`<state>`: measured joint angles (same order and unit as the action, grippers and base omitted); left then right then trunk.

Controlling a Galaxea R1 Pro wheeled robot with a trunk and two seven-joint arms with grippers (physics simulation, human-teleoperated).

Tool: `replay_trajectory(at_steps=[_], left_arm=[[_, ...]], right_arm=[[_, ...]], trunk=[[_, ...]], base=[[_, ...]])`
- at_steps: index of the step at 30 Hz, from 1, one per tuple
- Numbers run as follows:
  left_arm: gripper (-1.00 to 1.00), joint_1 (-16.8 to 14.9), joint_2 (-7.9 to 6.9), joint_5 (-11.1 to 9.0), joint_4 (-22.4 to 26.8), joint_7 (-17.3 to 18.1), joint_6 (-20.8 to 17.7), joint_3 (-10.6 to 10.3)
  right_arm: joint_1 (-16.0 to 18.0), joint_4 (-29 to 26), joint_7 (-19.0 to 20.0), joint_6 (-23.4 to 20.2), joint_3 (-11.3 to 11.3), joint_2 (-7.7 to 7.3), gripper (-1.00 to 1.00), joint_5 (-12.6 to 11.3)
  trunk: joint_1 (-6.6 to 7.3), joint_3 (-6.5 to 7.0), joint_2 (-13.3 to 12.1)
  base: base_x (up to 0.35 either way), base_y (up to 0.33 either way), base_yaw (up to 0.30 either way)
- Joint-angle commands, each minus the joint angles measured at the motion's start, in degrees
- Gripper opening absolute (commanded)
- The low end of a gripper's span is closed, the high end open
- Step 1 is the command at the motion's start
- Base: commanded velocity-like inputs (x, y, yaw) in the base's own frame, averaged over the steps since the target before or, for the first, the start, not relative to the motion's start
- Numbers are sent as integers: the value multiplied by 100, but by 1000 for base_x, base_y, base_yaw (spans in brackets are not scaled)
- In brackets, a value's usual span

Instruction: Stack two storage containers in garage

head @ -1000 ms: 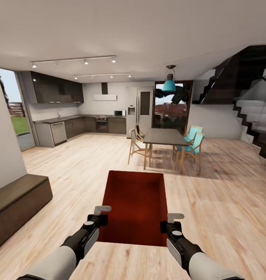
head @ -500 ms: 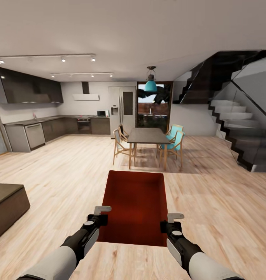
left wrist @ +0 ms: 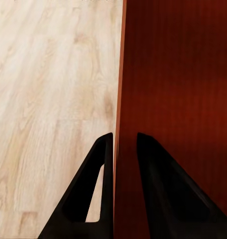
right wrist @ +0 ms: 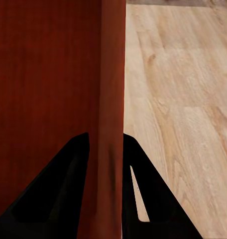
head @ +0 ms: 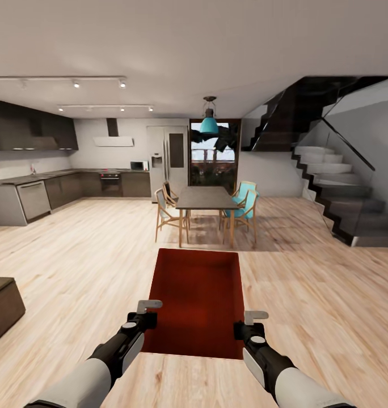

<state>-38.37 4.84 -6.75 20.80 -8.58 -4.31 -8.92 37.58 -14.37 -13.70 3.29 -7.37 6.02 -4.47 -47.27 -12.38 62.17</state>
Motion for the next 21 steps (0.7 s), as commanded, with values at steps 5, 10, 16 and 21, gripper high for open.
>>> replay_trajectory(at_steps=[5,10,16,21], left_arm=[[-100,-4,0,29,21,-84,89,4],[-100,-4,0,32,20,-84,89,4],[-100,-4,0,33,20,-84,89,4],[-100,-4,0,32,20,-85,89,4]], right_arm=[[4,22,-17,24,16,4,-100,-125],[4,22,-11,24,16,4,-100,-125],[4,22,-19,28,21,4,-100,-125],[4,22,-19,27,25,4,-100,-125]], trunk=[[-3,-8,5],[-3,-8,5],[-3,-8,5],[-3,-8,5]], base=[[309,0,0],[315,0,0],[315,0,0],[315,0,-192]])
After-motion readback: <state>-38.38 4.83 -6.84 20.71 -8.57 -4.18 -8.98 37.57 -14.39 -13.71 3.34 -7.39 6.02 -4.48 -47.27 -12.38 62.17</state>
